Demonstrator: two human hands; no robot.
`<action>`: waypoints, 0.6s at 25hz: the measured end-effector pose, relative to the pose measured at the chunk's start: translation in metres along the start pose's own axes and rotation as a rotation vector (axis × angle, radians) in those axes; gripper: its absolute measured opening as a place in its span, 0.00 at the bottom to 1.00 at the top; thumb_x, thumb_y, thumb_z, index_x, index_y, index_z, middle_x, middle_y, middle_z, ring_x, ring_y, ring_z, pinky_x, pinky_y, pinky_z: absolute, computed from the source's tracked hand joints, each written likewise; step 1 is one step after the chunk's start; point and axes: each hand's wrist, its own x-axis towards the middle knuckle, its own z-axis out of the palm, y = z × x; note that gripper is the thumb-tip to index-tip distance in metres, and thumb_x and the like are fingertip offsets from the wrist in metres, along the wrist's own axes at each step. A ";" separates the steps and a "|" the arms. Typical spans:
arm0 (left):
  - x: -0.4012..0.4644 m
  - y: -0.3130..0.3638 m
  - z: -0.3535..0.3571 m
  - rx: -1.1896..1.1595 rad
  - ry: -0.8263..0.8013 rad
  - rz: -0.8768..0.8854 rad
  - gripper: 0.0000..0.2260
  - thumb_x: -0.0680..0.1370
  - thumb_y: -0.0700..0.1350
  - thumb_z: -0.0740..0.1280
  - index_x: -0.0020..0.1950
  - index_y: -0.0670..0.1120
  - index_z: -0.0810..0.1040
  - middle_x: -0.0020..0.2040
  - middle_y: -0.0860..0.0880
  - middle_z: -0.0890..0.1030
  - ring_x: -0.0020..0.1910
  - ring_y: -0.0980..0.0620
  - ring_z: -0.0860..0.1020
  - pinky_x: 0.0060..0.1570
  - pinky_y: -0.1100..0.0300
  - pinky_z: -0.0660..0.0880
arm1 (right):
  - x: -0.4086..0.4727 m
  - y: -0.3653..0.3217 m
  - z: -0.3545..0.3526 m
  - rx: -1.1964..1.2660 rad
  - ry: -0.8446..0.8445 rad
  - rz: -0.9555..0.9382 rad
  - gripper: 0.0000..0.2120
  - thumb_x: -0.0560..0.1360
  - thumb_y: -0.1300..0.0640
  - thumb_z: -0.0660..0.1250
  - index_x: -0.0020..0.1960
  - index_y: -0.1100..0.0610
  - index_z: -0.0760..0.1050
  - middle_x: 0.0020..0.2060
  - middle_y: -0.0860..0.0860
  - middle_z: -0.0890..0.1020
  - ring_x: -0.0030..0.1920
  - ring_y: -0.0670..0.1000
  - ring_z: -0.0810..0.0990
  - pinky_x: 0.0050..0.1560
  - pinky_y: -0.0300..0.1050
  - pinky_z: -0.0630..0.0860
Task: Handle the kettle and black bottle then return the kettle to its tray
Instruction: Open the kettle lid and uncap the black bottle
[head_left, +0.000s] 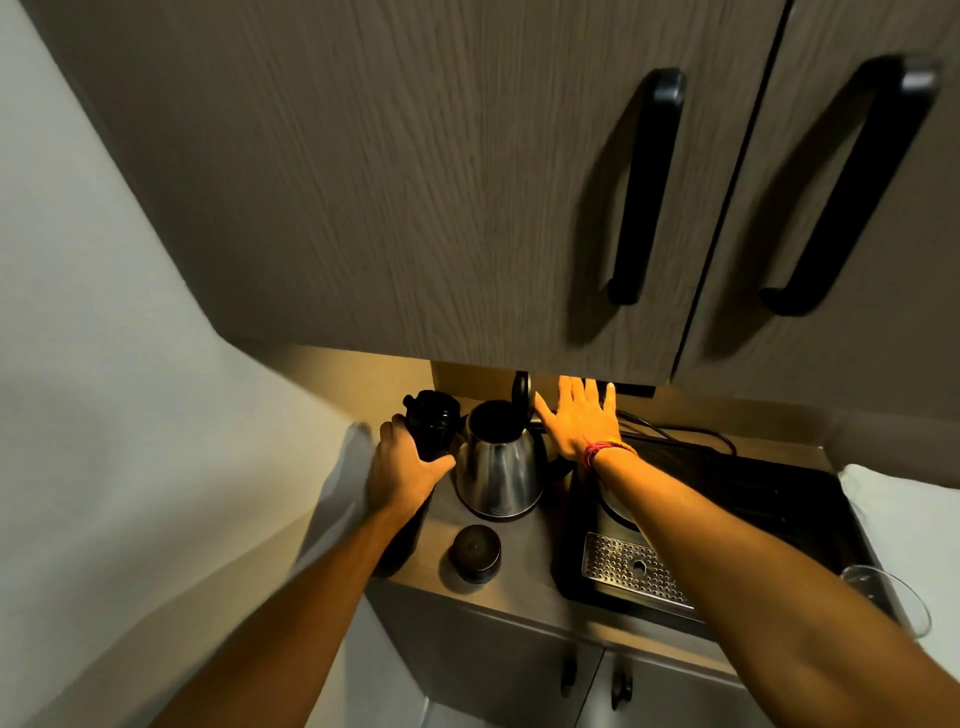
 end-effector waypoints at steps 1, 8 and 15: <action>0.000 0.003 -0.001 0.059 -0.016 0.043 0.33 0.63 0.56 0.78 0.61 0.45 0.68 0.57 0.44 0.75 0.53 0.41 0.79 0.45 0.44 0.81 | -0.001 0.000 0.000 0.002 0.001 -0.001 0.38 0.76 0.32 0.42 0.75 0.57 0.59 0.75 0.56 0.64 0.77 0.58 0.57 0.77 0.64 0.44; 0.012 0.031 -0.013 0.471 -0.128 0.195 0.41 0.64 0.61 0.77 0.69 0.45 0.64 0.64 0.41 0.72 0.59 0.40 0.76 0.46 0.48 0.79 | -0.004 -0.002 -0.002 0.025 0.017 -0.004 0.39 0.76 0.32 0.41 0.77 0.57 0.56 0.77 0.56 0.60 0.78 0.58 0.51 0.76 0.61 0.42; 0.009 0.046 -0.016 0.630 -0.151 0.193 0.43 0.65 0.61 0.77 0.71 0.44 0.62 0.67 0.40 0.71 0.62 0.38 0.75 0.47 0.48 0.80 | -0.007 -0.002 -0.001 0.021 0.068 -0.017 0.38 0.76 0.33 0.42 0.75 0.58 0.60 0.74 0.57 0.66 0.75 0.59 0.60 0.77 0.62 0.47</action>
